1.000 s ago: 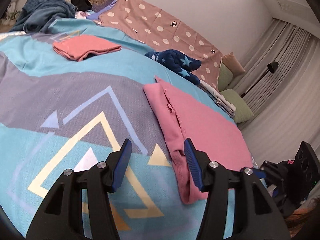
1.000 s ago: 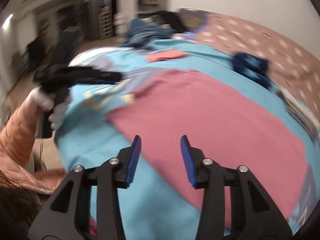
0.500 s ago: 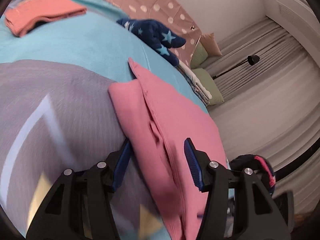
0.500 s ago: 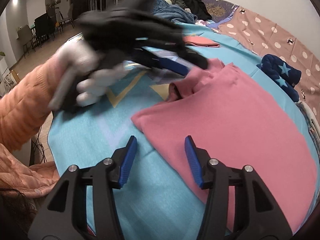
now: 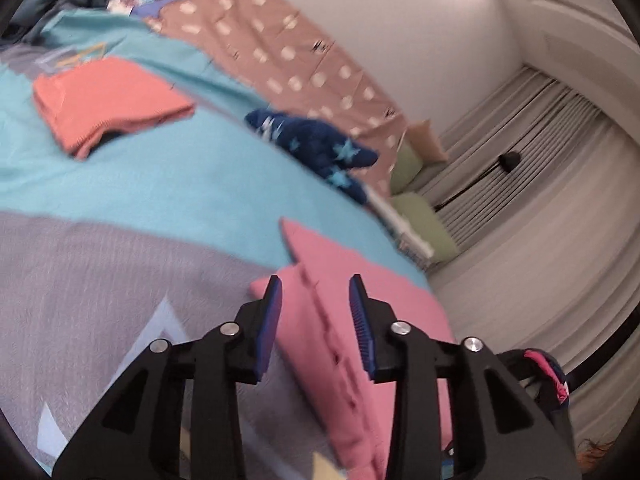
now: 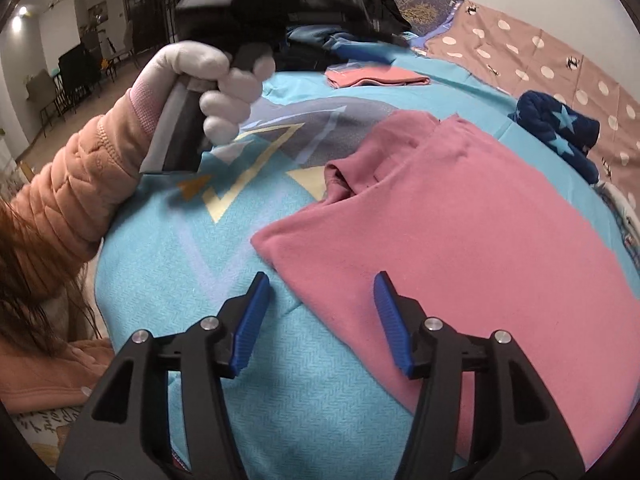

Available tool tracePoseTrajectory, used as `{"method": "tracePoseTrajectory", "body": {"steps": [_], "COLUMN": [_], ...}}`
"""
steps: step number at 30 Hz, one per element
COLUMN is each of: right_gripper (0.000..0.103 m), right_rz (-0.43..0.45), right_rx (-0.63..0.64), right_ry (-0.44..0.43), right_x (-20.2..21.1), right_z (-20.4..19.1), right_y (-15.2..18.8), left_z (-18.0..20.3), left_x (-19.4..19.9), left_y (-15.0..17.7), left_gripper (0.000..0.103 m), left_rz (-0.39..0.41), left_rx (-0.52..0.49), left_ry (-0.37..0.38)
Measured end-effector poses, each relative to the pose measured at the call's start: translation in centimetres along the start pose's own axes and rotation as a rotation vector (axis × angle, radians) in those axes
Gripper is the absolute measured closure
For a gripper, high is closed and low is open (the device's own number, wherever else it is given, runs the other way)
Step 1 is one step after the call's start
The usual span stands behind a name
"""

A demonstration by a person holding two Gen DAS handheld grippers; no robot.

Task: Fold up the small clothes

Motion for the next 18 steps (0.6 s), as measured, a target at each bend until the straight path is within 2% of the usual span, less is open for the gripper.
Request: {"method": "tracePoseTrajectory", "body": {"steps": [1,3,6,7,8,9,11,12,13,15,18], "right_gripper": [0.047,0.047,0.046,0.046,0.046,0.046,0.047,0.047,0.047,0.049,0.059], "right_rz": [0.001,0.001,0.0,0.001,0.005,0.006,0.013,0.02,0.026,0.041,0.065], "right_rx": [0.001,-0.006,0.016,0.028,0.042,0.051,0.069,0.085,0.1,0.123,0.165], "right_ry": [0.001,0.001,0.039,0.053,0.077,0.099,0.15,0.174,0.192,0.221,0.243], "right_x": [0.0,0.0,-0.1,-0.1,-0.2,-0.2,-0.4,-0.4,-0.5,-0.8,-1.4], "right_z": [0.0,0.2,0.3,0.3,0.3,0.3,0.5,0.4,0.3,-0.1,-0.9], "right_y": [0.0,0.0,0.0,0.0,-0.1,-0.2,-0.4,-0.6,-0.7,-1.2,-1.9], "left_z": [-0.3,-0.5,0.3,0.5,0.4,0.2,0.8,1.9,2.7,3.3,2.2], "left_x": [-0.7,-2.8,-4.2,-4.7,-5.3,-5.8,-5.2,-4.4,-3.7,-2.8,-2.4], "left_y": [0.8,2.7,2.7,2.5,2.0,1.5,0.5,-0.4,-1.0,-1.4,-1.1], "left_gripper": [0.059,0.059,0.059,0.064,0.074,0.098,0.097,0.098,0.098,0.098,0.098], "left_rz": [-0.042,-0.146,-0.186,-0.191,-0.19,-0.181,-0.125,-0.076,-0.042,-0.001,0.002], "left_rx": [0.008,0.014,-0.005,0.014,0.026,0.031,0.046,0.028,-0.006,-0.068,-0.057], "left_ry": [-0.003,0.0,0.027,0.057,0.06,0.05,0.086,0.117,0.117,0.06,0.021]}}
Point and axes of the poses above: each gripper's, at about its wrist camera, not at the fingertips, and x roughly against the way its jaws point, z to its right, y to its underside, the point moved 10 cm from there along -x, roughly the way its jaws point, and after that the axes turned 5 degrees about y, right-handed, at the moved point
